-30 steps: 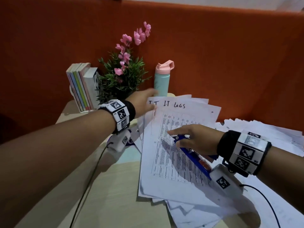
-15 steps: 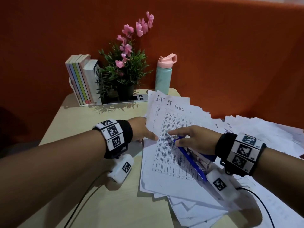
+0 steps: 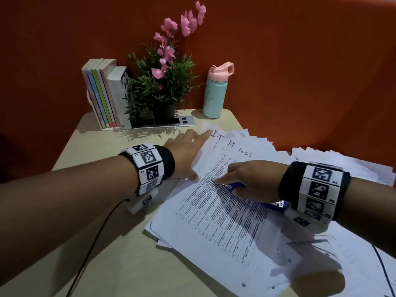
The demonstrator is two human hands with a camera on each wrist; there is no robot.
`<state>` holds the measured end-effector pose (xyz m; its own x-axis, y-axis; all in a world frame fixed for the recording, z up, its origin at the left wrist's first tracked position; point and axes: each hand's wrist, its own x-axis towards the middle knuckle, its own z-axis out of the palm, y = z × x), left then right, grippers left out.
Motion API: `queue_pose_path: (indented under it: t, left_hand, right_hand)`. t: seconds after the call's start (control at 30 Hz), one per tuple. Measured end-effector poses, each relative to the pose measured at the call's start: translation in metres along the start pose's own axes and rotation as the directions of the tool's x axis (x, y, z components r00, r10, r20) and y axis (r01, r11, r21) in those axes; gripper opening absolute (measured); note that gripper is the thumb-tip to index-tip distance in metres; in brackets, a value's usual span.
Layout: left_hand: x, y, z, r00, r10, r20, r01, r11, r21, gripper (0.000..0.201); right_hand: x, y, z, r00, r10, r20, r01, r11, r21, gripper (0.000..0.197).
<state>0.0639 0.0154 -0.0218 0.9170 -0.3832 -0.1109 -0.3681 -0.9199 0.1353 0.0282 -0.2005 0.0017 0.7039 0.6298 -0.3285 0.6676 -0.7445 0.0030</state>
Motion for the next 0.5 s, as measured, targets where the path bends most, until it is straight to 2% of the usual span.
queue_pose_path:
  t: [0.03,0.1,0.17,0.2,0.37,0.5]
  left_hand:
    - [0.000,-0.003,0.001,0.999,0.034,-0.018,-0.033,0.997,0.063,0.122]
    - [0.001,-0.007,0.001,0.993,0.116,0.011,-0.116,0.980,0.160,0.092]
    - [0.001,-0.012,0.003,0.983,0.167,0.080,-0.177,0.974,0.143,0.063]
    - [0.002,-0.015,0.004,0.979,0.165,0.115,-0.178,0.977,0.114,0.058]
    - [0.009,-0.026,0.011,0.969,0.143,0.203,-0.152,0.988,0.030,0.063]
    - [0.013,-0.025,0.010,0.961,0.134,0.240,-0.145,0.989,0.027,0.065]
  right_hand:
    - [0.003,0.000,0.000,1.000,-0.001,0.000,0.001,1.000,-0.001,0.051]
    - [0.010,-0.001,0.000,1.000,-0.001,0.000,0.001,1.000,-0.010,0.051]
    - [0.015,-0.002,-0.001,1.000,0.001,-0.001,-0.001,1.000,-0.014,0.051]
    - [0.016,-0.001,-0.001,1.000,0.001,0.000,-0.001,1.000,-0.016,0.051]
    - [0.022,0.002,-0.003,1.000,-0.019,-0.002,0.019,0.999,-0.033,0.051]
    - [0.026,0.003,-0.004,0.998,-0.052,-0.024,0.051,0.997,-0.052,0.051]
